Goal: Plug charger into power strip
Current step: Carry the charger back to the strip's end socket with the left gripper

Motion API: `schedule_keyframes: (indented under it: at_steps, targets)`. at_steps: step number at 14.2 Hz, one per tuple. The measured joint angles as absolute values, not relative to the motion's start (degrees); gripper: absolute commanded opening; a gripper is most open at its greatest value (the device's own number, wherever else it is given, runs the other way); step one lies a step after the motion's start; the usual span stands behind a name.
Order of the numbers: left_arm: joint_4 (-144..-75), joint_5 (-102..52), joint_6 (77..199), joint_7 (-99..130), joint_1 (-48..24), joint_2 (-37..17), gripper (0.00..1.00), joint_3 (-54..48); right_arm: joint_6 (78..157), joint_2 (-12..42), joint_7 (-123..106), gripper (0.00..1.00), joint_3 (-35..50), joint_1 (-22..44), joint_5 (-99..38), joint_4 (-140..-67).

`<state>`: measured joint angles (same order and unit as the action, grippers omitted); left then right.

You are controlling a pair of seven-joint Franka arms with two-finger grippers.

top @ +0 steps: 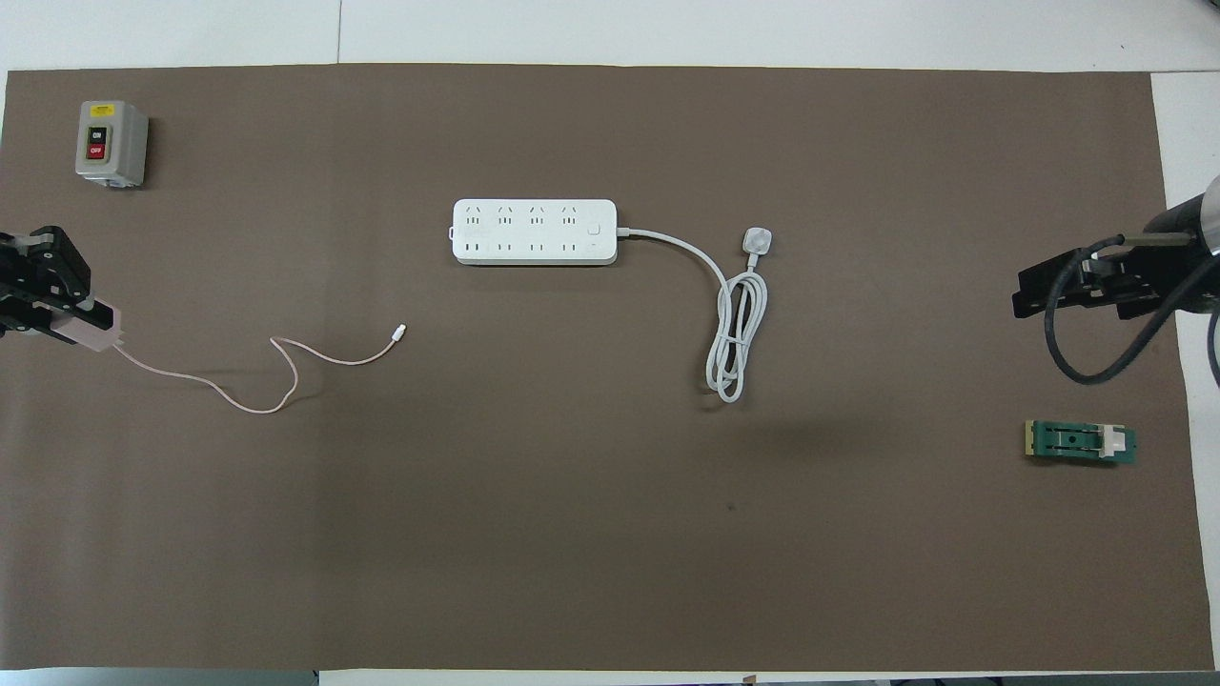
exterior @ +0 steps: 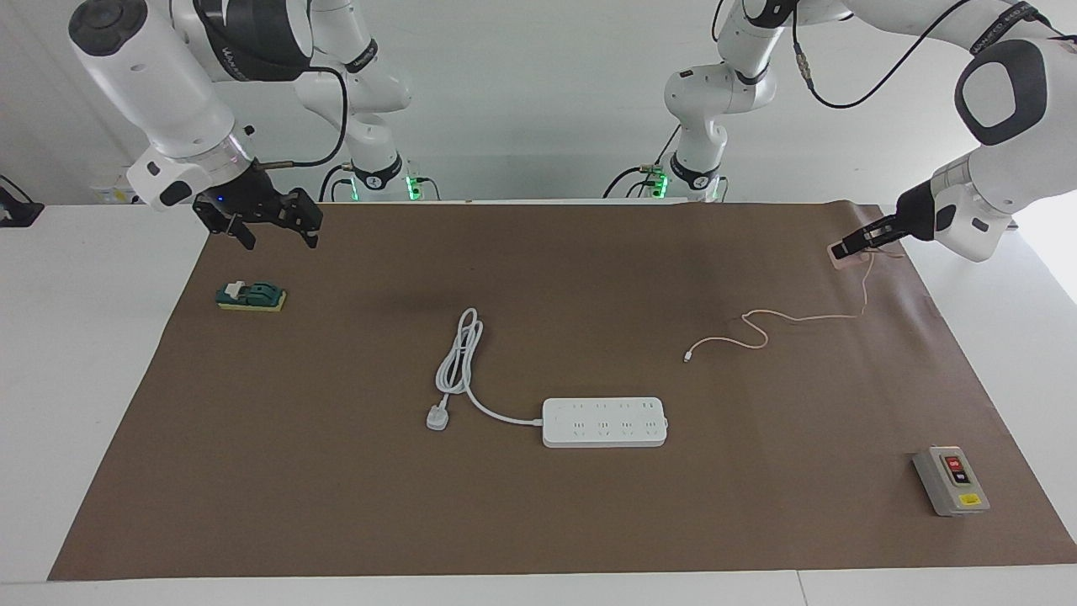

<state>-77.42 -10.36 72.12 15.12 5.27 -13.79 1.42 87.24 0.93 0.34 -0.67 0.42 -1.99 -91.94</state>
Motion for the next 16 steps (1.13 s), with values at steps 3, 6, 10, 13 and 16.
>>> schedule_keyframes:
  at_steps: [3, 6, 10, 13, 16]
  targets:
    - [-77.14, -10.36, 76.18, 33.66, 2.31, -13.89, 0.00, 0.94, 85.53, 0.68, -3.89, 1.00, -0.37, 0.42, -0.29, -89.75]
    - [-77.17, -10.32, 82.21, 54.37, -4.44, -15.36, 0.00, 0.64, 83.27, 0.62, -5.05, 1.00, -0.47, 0.39, -0.27, -86.97]
    - [-77.23, -9.95, 90.34, 76.89, -10.09, -19.07, 0.00, 0.59, 80.13, 0.60, -5.09, 1.00, -0.44, 0.40, 0.95, -85.72]
    - [-78.03, -7.96, 94.61, 86.97, -13.49, -22.00, 0.00, 0.55, 79.88, 0.68, -5.10, 1.00, -0.41, 0.41, 2.43, -86.17]
    - [-79.87, -5.16, 99.43, 95.55, -16.94, -23.94, 0.00, 0.53, 79.89, 0.75, -5.10, 1.00, -0.64, 0.29, 2.58, -86.70]
